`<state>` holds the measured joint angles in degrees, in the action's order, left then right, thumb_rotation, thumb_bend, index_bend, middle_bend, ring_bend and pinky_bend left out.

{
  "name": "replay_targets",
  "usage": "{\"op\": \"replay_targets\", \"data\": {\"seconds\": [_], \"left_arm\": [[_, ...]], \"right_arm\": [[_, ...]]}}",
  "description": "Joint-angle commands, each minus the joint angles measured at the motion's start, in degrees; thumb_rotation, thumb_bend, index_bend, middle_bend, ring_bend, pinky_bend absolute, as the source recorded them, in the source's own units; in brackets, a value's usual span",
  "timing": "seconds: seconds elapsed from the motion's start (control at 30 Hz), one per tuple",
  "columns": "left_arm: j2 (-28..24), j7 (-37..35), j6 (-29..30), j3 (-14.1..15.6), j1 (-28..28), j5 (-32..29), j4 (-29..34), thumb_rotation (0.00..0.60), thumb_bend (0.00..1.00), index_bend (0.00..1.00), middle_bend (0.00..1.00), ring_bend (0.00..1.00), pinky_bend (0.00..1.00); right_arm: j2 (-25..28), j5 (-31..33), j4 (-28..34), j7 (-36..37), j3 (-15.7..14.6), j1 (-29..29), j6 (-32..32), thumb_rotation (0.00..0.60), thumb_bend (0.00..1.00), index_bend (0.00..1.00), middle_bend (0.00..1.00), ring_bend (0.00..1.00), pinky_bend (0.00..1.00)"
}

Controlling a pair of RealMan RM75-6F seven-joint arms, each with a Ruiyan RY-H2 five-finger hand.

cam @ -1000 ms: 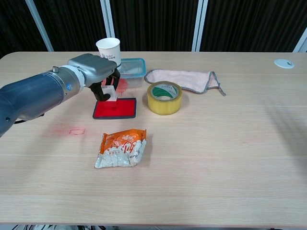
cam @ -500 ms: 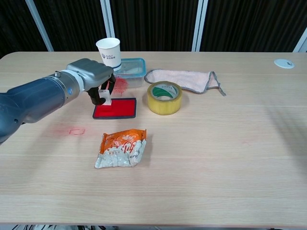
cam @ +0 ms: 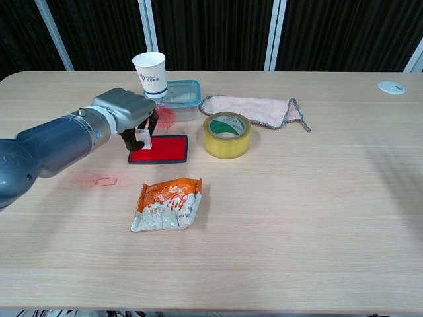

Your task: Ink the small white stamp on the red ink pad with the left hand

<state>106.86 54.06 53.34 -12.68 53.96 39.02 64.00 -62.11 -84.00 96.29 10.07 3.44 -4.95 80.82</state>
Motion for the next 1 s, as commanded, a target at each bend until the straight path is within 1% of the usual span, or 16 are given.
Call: {"op": "replay_targets", "data": {"seconds": [0.03,0.2,0.37,0.77,1.0], "left_arm": [[0.36,-0.18,-0.33,0.39,-0.01,-0.05,-0.61,0.6,0.58,0.73,0.75,0.53,0.61],[1.03,-0.57,-0.72,1.17,-0.07,0.28,-1.74,0.6,0.58,0.73,0.75,0.53,0.61],[1.11,-1.28,-0.44,1.23,-0.1,0.86,-1.7,0.6,0.58,0.73,0.75,0.53,0.61],[-1.21,-0.47,1.58,0.72,0.08,1.05,1.74,0.6,0.58,0.73,0.75,0.53,0.61],[-1.56,0.18,1.75,1.03,0.06,0.23,2.37,0.6,0.58,0.73,0.74,0.53,0.61]], "right_arm": [[-0.01,0.01,0.03,0.01,-0.03,-0.01,-0.06,0.6,0.2,0.0,0.0,0.0,0.18],[0.05,0.06,0.07,0.0,-0.05,0.0,-0.1,0.6,0.2,0.0,0.0,0.0,0.18],[0.03,-0.03,0.01,-0.11,-0.07,0.02,-0.03,0.6,0.2,0.0,0.0,0.0,0.18],[-0.02,-0.07,-0.04,-0.11,-0.04,0.03,0.06,0.6,0.2,0.0,0.0,0.0,0.18],[0.01,-0.05,-0.06,0.03,-0.03,0.02,0.04,0.6,0.2,0.0,0.0,0.0,0.18]]}}
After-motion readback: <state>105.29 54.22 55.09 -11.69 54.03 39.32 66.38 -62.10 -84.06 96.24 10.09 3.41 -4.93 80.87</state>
